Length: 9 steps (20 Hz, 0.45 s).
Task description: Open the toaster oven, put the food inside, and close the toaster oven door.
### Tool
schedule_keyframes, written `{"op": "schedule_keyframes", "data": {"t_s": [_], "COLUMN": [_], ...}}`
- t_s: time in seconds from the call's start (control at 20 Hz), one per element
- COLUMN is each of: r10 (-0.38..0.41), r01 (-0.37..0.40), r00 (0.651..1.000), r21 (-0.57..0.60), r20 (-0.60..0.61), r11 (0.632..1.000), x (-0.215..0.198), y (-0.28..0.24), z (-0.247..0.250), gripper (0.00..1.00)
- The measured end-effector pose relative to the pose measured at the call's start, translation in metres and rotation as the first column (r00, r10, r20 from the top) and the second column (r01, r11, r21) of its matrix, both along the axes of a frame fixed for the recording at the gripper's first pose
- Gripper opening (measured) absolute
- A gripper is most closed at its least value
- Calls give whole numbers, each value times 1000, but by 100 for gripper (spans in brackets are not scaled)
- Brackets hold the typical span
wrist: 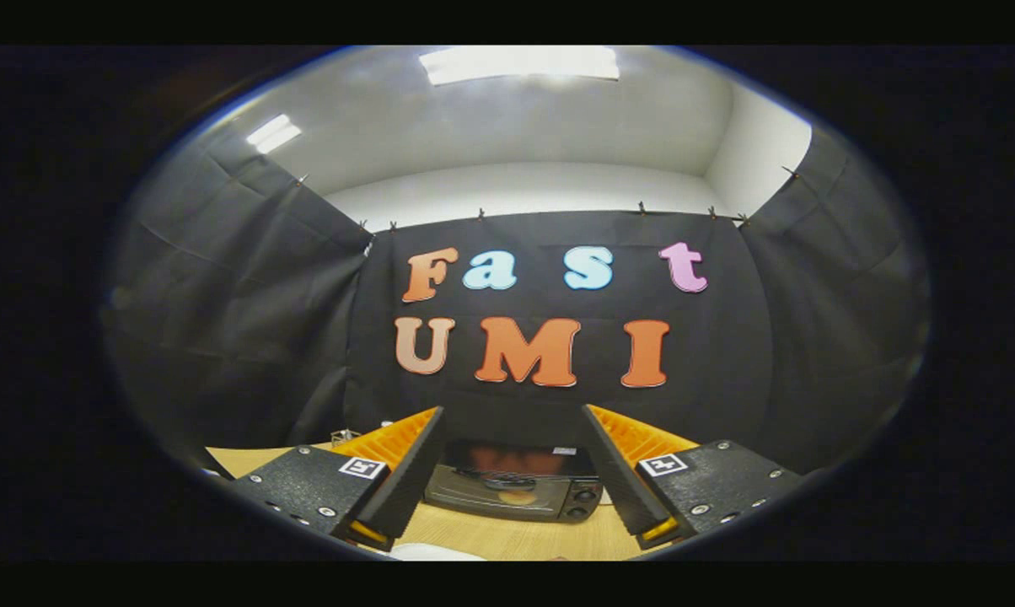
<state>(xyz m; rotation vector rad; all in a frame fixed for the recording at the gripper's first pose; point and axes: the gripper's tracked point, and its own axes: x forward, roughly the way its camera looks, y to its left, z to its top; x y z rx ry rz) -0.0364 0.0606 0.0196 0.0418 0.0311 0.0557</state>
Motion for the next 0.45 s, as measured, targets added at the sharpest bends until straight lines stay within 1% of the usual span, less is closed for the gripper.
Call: {"op": "schedule_keyframes", "data": {"t_s": [0.45], "r10": [12], "r01": [-12], "r00": [1000], "r21": [8], "r20": [20], "r11": [1000], "x": [4], "y": [3], "z": [-8], "gripper": [95]}}
